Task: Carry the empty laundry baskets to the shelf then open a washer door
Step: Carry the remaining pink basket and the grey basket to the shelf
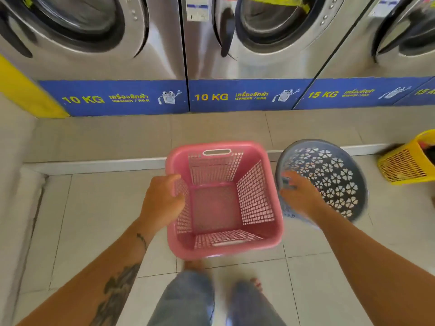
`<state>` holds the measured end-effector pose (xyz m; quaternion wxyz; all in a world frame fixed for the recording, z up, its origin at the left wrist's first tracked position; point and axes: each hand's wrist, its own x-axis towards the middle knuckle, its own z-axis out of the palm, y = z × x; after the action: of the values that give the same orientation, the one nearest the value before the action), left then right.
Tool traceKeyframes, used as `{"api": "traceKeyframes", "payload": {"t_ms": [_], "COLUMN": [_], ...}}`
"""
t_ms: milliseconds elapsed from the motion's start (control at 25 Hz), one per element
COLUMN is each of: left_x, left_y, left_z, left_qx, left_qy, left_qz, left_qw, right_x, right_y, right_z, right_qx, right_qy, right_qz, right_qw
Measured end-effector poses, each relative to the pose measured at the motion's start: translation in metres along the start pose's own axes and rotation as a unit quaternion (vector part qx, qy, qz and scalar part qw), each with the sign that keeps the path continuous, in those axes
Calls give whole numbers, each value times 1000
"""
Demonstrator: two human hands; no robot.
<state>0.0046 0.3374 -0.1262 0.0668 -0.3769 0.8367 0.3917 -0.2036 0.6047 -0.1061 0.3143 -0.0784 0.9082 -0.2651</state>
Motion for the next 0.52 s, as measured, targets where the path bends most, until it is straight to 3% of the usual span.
{"api": "traceKeyframes", "payload": {"t_ms": [80,280,520], "left_x": [33,64,65], "left_y": [-30,-78,-124], "left_z": [24,87,131], "left_qx": [20,85,60], "left_qy": [-22,33,75], "left_qz": [-36,-140,-58], "left_qw": [999,986,994], "right_x": [30,89,109], "right_y": [10,56,92], "right_z": [23,76,108], "right_qx": [-27,-106,-92], "right_qy": [-10,-8,-3], "right_qz": [16,7,-2], "right_qw": [999,994,996]}}
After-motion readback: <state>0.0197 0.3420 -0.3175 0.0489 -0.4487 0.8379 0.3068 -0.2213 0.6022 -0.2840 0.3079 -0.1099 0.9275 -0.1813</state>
